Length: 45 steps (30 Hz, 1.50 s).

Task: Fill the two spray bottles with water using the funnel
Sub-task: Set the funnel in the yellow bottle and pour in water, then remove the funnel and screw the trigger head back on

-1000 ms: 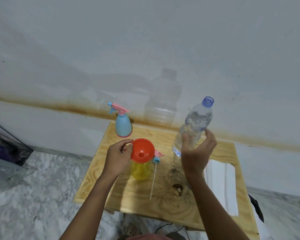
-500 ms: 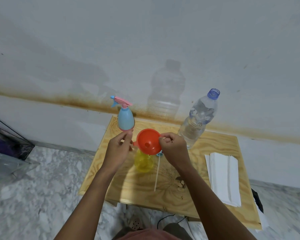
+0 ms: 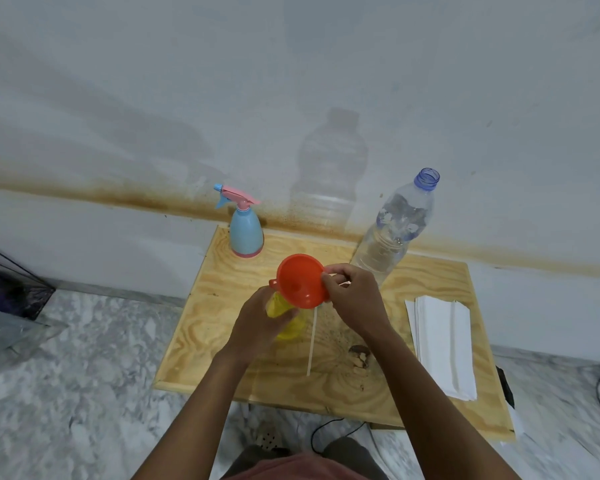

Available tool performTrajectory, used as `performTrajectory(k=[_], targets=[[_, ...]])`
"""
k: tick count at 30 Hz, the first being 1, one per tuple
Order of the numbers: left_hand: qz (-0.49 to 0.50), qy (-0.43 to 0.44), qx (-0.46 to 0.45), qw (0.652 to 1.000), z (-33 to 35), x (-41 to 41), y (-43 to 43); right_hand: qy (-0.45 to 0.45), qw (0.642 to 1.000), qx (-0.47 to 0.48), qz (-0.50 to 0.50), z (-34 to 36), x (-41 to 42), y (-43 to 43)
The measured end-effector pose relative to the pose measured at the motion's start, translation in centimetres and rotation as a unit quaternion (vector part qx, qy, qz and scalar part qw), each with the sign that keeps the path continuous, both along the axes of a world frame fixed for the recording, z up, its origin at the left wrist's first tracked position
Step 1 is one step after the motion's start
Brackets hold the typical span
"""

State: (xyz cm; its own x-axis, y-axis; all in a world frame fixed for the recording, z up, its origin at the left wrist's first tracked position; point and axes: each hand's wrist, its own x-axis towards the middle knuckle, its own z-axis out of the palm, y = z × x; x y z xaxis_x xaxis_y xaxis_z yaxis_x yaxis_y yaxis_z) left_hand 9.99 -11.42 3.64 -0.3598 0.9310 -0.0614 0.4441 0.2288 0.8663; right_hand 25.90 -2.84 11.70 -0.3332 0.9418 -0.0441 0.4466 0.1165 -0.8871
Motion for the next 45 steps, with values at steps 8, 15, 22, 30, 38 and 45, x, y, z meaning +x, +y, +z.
performTrajectory(k=[8, 15, 22, 30, 38, 45], targets=[[0.005, -0.054, -0.023, 0.998, 0.0, 0.0, 0.2, 0.037, 0.999, 0.024, -0.007, 0.0, 2.3, 0.8], [0.010, -0.066, -0.011, 0.998, -0.1, -0.2, 0.3, -0.109, 0.989, -0.067, -0.078, -6.0, 7.5, 1.4], [0.023, -0.109, -0.027, 0.993, 0.0, 0.0, 0.4, -0.191, 0.971, -0.093, -0.109, -10.0, 7.7, 1.5], [0.028, -0.134, -0.033, 0.990, -0.3, 0.2, 0.3, -0.191, 0.969, -0.115, -0.108, -11.5, 7.9, 2.1], [0.021, -0.087, -0.023, 0.996, -0.5, 0.0, 0.2, -0.224, 0.971, -0.010, -0.085, -9.5, 6.5, 3.6], [-0.009, -0.028, -0.060, 0.998, -1.8, -0.1, -0.1, -0.386, 0.917, 0.064, 0.078, -8.9, -0.8, 6.5]])
